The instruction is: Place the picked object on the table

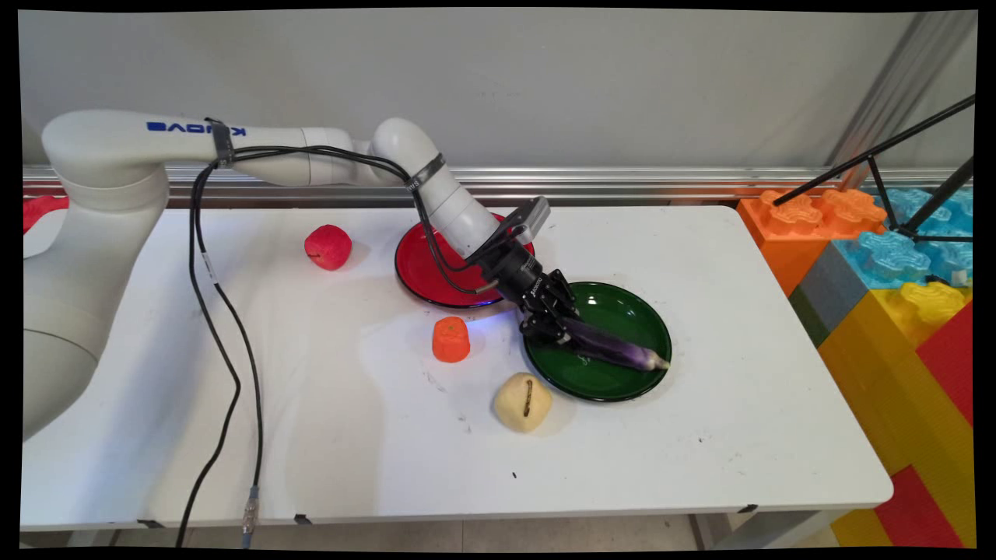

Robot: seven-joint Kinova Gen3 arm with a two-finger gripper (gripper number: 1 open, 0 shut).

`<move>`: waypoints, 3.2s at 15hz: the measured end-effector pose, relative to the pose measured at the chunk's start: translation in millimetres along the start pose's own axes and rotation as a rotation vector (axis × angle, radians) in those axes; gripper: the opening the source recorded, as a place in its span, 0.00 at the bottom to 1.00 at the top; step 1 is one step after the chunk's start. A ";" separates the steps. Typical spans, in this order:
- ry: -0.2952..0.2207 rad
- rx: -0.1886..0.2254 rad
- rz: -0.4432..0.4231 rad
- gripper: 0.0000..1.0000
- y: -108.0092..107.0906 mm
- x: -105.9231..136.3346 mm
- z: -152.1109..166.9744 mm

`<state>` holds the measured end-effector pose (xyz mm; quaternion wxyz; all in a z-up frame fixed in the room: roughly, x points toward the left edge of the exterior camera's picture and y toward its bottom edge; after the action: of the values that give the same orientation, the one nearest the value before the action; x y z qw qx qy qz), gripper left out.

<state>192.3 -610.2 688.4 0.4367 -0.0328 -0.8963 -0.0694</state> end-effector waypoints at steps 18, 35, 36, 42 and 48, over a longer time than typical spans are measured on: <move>0.125 0.053 -0.051 0.00 44.4 -1.1 -86.9; 0.127 0.037 -0.101 0.00 147.7 -119.0 -192.5; 0.125 0.035 -0.099 0.00 150.8 -124.0 -195.2; 0.104 -0.002 -0.082 0.00 179.3 -166.8 -213.7; 0.091 -0.022 -0.075 0.00 196.0 -189.4 -217.8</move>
<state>502.0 -449.4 690.7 0.4738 -0.0005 -0.8753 -0.0969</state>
